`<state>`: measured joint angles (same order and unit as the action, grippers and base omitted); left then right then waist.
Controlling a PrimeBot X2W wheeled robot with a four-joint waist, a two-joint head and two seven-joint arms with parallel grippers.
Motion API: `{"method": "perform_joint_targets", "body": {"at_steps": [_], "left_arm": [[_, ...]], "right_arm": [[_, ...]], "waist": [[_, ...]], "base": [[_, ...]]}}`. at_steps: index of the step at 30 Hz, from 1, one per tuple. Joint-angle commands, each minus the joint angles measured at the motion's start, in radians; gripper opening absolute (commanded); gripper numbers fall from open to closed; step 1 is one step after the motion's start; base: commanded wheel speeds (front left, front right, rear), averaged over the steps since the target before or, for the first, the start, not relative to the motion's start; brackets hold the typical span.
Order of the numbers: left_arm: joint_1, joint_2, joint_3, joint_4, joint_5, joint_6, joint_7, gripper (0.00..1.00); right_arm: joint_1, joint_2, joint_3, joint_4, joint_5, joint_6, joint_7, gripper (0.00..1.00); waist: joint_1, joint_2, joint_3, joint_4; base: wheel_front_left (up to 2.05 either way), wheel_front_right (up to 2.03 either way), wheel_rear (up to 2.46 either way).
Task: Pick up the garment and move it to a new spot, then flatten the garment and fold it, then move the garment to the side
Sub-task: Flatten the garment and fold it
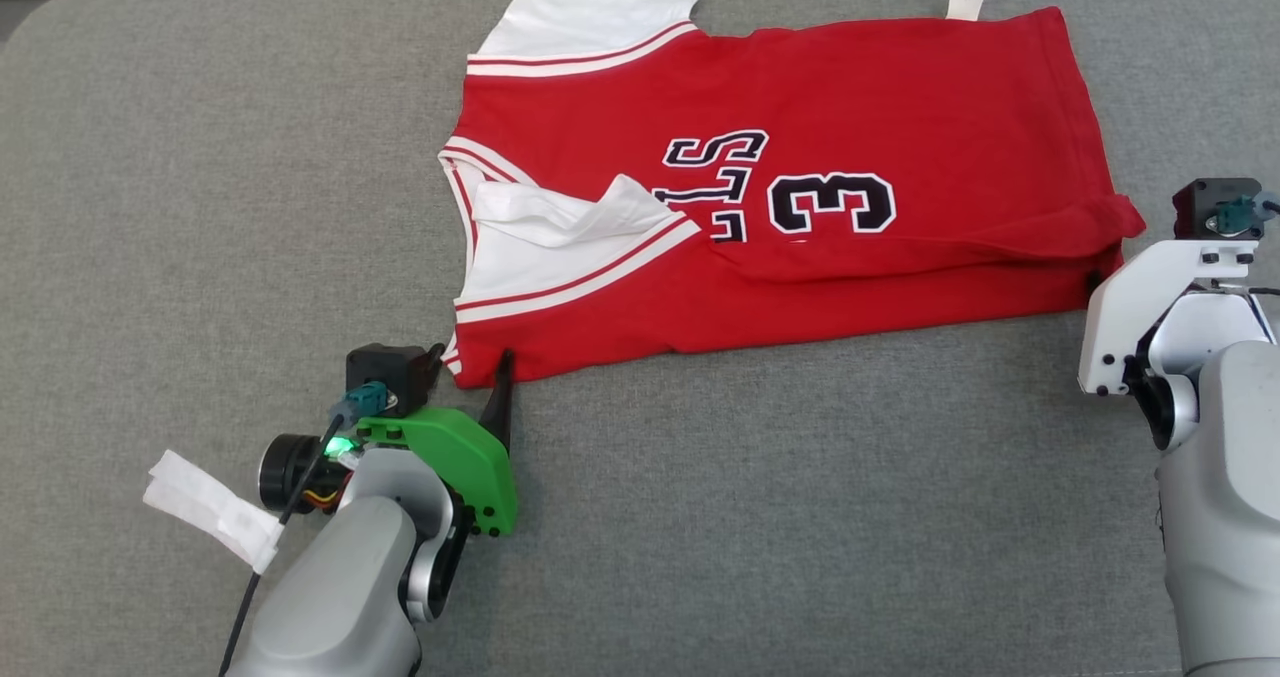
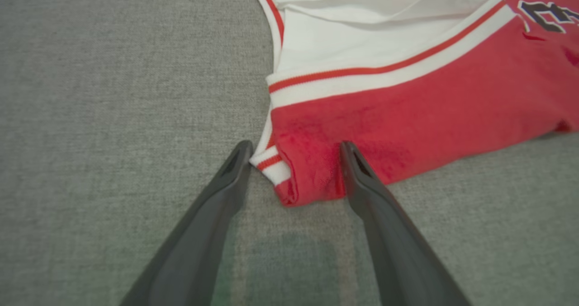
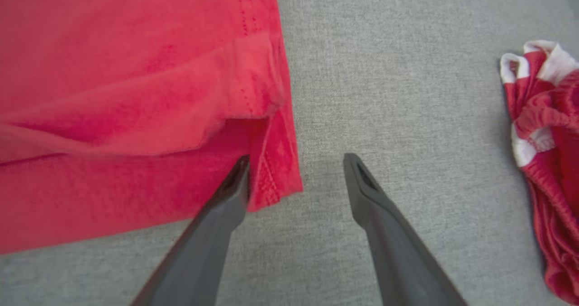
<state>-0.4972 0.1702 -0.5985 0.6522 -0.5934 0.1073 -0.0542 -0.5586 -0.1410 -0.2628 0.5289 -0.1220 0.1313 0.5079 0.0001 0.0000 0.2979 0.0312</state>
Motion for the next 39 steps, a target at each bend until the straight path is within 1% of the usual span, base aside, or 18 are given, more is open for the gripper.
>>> {"method": "perform_joint_targets", "body": {"at_steps": [1, 6, 7, 8, 9, 11, 14, 16, 17, 20, 23, 26, 29, 35, 36, 37, 38, 39], "left_arm": [[0.006, -0.002, -0.009, 0.024, -0.003, 0.007, 0.027, 1.00], [0.015, -0.001, -0.016, 0.045, -0.022, -0.002, 0.076, 1.00], [0.017, -0.002, -0.017, 0.048, -0.027, -0.007, 0.087, 0.71], [0.018, -0.002, -0.023, 0.051, -0.028, -0.011, 0.094, 0.47], [0.021, -0.003, -0.028, 0.056, -0.029, -0.016, 0.103, 0.00], [0.029, -0.008, -0.035, 0.067, -0.038, -0.026, 0.125, 0.00], [0.042, -0.009, -0.029, 0.076, -0.053, -0.025, 0.130, 0.00], [0.054, -0.005, -0.016, 0.073, -0.068, -0.030, 0.122, 0.00], [0.060, -0.002, -0.007, 0.067, -0.078, -0.034, 0.115, 0.00], [0.086, 0.016, 0.016, 0.040, -0.104, -0.035, 0.107, 0.00], [0.129, 0.043, 0.026, -0.007, -0.122, -0.039, 0.115, 0.00], [0.182, 0.075, 0.032, -0.065, -0.130, -0.020, 0.123, 0.00], [0.247, 0.102, 0.027, -0.136, -0.138, -0.002, 0.149, 0.00], [0.347, 0.136, 0.020, -0.264, -0.153, 0.055, 0.210, 0.00], [0.360, 0.138, 0.018, -0.278, -0.157, 0.061, 0.221, 0.00], [0.370, 0.140, 0.020, -0.295, -0.161, 0.070, 0.229, 0.30], [0.376, 0.143, 0.020, -0.306, -0.162, 0.077, 0.234, 1.00], [0.386, 0.147, 0.016, -0.317, -0.165, 0.086, 0.246, 1.00]], "right_arm": [[-0.003, 0.012, -0.012, 0.013, 0.003, -0.001, -0.006, 1.00], [0.006, 0.034, -0.029, 0.058, 0.037, -0.001, 0.003, 1.00], [0.005, 0.037, -0.030, 0.066, 0.047, -0.001, 0.000, 0.72], [0.005, 0.040, -0.027, 0.073, 0.063, -0.001, -0.001, 0.27], [0.005, 0.043, -0.029, 0.080, 0.077, -0.001, -0.007, 0.00], [0.008, 0.042, -0.035, 0.094, 0.099, -0.001, -0.016, 0.00], [0.005, 0.049, -0.053, 0.106, 0.145, -0.001, -0.043, 0.00], [0.012, 0.053, -0.053, 0.109, 0.178, -0.001, -0.058, 0.00], [0.017, 0.057, -0.058, 0.108, 0.211, -0.001, -0.066, 0.00], [0.040, 0.055, -0.058, 0.095, 0.288, -0.001, -0.072, 0.00], [0.089, 0.031, -0.040, 0.065, 0.329, -0.001, -0.064, 0.00], [0.146, 0.007, -0.011, 0.025, 0.343, -0.002, -0.052, 0.00], [0.211, 0.001, 0.007, -0.022, 0.362, -0.002, -0.018, 0.00], [0.325, 0.006, -0.008, -0.115, 0.368, -0.002, 0.065, 0.00], [0.340, 0.008, -0.011, -0.128, 0.363, -0.002, 0.076, 0.02], [0.354, 0.011, -0.020, -0.143, 0.358, -0.002, 0.087, 0.53], [0.361, 0.012, -0.029, -0.154, 0.349, -0.002, 0.091, 1.00], [0.370, 0.014, -0.034, -0.171, 0.337, -0.002, 0.097, 1.00]], "waist": [[-0.0001, 0.0000, 0.003, 0.002], [-0.0001, 0.0000, 0.008, -0.001], [-0.0001, 0.0000, 0.008, -0.002], [-0.0001, 0.0000, 0.008, -0.003], [-0.0001, 0.0000, 0.007, -0.004], [-0.0001, 0.0000, 0.001, -0.007], [-0.0001, 0.0000, -0.018, -0.012], [-0.0001, 0.0000, -0.038, -0.015], [-0.0001, 0.0000, -0.051, -0.016], [-0.0001, 0.0000, -0.086, -0.018], [-0.0001, 0.0000, -0.123, -0.017], [-0.0001, 0.0000, -0.152, -0.018], [-0.0001, 0.0000, -0.177, -0.020], [-0.0001, 0.0000, -0.195, -0.019], [-0.0001, 0.0000, -0.195, -0.019], [-0.0001, 0.0000, -0.194, -0.018], [-0.0001, 0.0000, -0.193, -0.018], [-0.0001, 0.0000, -0.191, -0.017]], "base": [[0.00, 0.00, 0.00], [0.00, 0.00, 0.00], [0.00, 0.00, 0.00], [0.00, 0.00, 0.00], [0.00, 0.00, 0.00], [0.00, 0.00, 0.00], [0.00, 0.00, 0.00], [0.00, 0.00, 0.00], [0.00, 0.00, 0.00], [0.00, 0.00, 0.00], [0.00, 0.00, 0.00], [0.00, 0.00, 0.00], [0.00, 0.00, 0.00], [0.00, 0.00, 0.00], [0.00, 0.00, 0.00], [0.00, 0.00, 0.00], [0.00, 0.00, 0.00], [0.00, 0.00, 0.00]]}}
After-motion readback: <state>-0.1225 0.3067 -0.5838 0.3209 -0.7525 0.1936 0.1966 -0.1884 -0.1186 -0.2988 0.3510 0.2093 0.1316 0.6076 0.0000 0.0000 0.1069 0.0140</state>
